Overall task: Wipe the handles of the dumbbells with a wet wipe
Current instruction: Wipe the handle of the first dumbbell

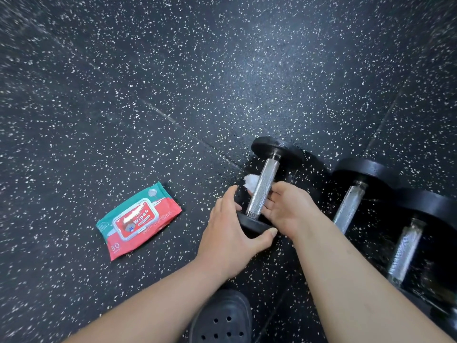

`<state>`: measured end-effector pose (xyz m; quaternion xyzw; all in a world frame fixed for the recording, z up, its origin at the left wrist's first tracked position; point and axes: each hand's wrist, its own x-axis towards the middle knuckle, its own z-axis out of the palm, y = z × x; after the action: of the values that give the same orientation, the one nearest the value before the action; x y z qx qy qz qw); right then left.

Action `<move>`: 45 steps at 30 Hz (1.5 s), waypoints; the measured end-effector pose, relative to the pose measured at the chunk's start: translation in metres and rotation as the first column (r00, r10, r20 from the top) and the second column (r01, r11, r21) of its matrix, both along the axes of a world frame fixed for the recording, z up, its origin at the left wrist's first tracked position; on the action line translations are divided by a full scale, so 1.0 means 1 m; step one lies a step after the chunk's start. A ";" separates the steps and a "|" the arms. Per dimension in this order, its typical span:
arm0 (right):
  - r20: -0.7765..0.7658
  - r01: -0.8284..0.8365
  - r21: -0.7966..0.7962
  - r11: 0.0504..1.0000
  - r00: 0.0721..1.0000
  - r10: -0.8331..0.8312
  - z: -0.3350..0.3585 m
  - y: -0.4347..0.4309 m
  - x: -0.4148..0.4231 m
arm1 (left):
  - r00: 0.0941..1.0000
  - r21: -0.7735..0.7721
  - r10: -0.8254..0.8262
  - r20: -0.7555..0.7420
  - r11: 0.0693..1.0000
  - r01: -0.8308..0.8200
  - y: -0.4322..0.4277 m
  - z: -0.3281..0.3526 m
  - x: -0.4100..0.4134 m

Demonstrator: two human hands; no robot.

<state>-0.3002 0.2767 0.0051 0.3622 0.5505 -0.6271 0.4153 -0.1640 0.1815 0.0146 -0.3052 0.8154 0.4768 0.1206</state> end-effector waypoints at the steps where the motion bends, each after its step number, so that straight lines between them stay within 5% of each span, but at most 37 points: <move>1: -0.020 0.002 0.030 1.000 1.000 -0.001 0.000 0.001 0.001 | 1.000 -0.002 -0.002 0.002 1.000 0.002 0.000 0.001 0.000; 6: -0.109 -0.037 0.160 0.986 0.993 0.055 -0.002 0.001 0.004 | 1.000 0.000 0.000 0.004 1.000 0.000 0.001 0.000 0.000; 13: -0.069 -0.079 0.113 0.990 0.994 0.087 0.002 -0.008 0.001 | 1.000 0.014 0.008 -0.006 1.000 -0.008 -0.002 -0.002 0.001; 18: -0.224 -0.109 0.348 0.931 0.955 0.196 0.010 -0.003 0.008 | 1.000 0.009 0.008 -0.001 1.000 -0.008 -0.001 -0.002 0.001; 24: -0.442 -0.143 0.682 0.717 0.701 0.560 0.025 0.006 0.024 | 1.000 0.011 0.008 0.000 1.000 -0.008 -0.002 -0.003 0.002; 35: -0.520 -0.188 0.818 0.544 0.165 0.838 0.022 0.012 0.027 | 1.000 0.013 0.006 0.019 1.000 -0.006 0.000 -0.004 0.001; 45: -0.457 -0.190 0.874 0.447 -0.010 0.889 0.015 0.014 0.012 | 0.998 0.049 0.060 0.002 0.997 -0.060 0.005 -0.005 0.002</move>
<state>-0.2879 0.2905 0.0199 -0.2342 0.9317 -0.2566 0.1059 -0.1617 0.1866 0.0097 -0.3267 0.7938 0.5001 0.1140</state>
